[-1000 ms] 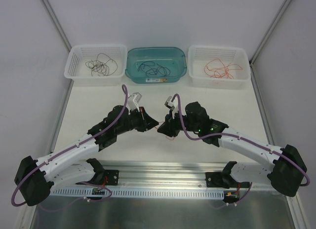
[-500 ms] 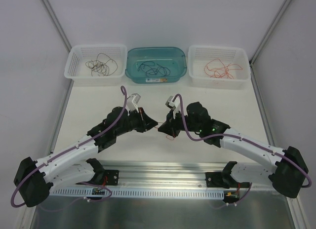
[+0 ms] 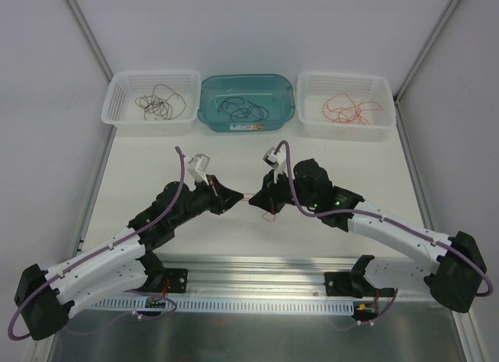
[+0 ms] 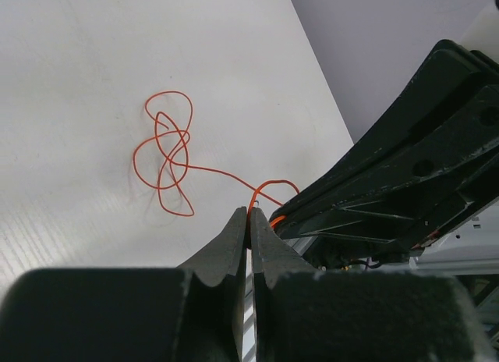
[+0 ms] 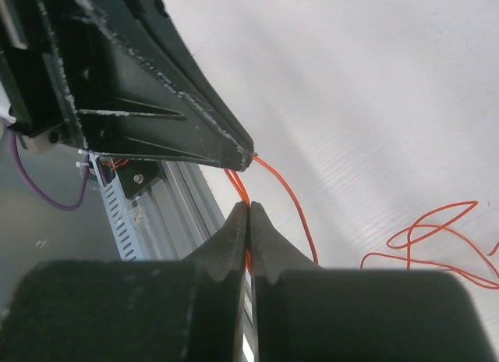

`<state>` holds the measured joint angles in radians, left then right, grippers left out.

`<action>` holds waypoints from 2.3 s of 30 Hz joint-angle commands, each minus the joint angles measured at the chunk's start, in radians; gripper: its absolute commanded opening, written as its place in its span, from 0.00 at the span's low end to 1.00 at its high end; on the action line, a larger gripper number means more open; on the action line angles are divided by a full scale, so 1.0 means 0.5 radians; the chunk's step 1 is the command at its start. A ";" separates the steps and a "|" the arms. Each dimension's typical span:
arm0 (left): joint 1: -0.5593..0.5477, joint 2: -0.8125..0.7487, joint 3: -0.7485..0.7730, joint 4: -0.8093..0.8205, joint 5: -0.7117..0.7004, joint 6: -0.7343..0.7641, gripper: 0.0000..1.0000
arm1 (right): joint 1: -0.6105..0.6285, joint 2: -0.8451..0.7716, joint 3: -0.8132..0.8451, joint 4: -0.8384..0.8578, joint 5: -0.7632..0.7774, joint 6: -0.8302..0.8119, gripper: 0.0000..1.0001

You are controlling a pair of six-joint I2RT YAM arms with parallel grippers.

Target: Untangle the cables

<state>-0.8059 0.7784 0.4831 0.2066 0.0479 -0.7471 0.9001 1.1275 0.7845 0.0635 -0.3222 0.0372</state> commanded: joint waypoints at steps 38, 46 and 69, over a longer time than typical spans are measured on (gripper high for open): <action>0.016 0.029 -0.018 0.056 -0.231 0.215 0.00 | -0.067 0.138 -0.007 -0.673 1.003 0.336 0.91; 0.016 0.367 -0.095 0.062 -0.347 0.105 0.00 | -0.070 0.475 0.051 -0.523 1.147 0.646 0.93; 0.016 0.664 -0.208 0.151 -0.212 0.028 0.02 | -0.048 1.350 0.508 -0.419 1.457 0.684 0.42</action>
<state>-0.8036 1.1118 0.3836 0.2348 -0.0795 -0.7197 0.8700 1.7790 1.0237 -0.1696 0.4000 0.3737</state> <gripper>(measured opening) 0.013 0.546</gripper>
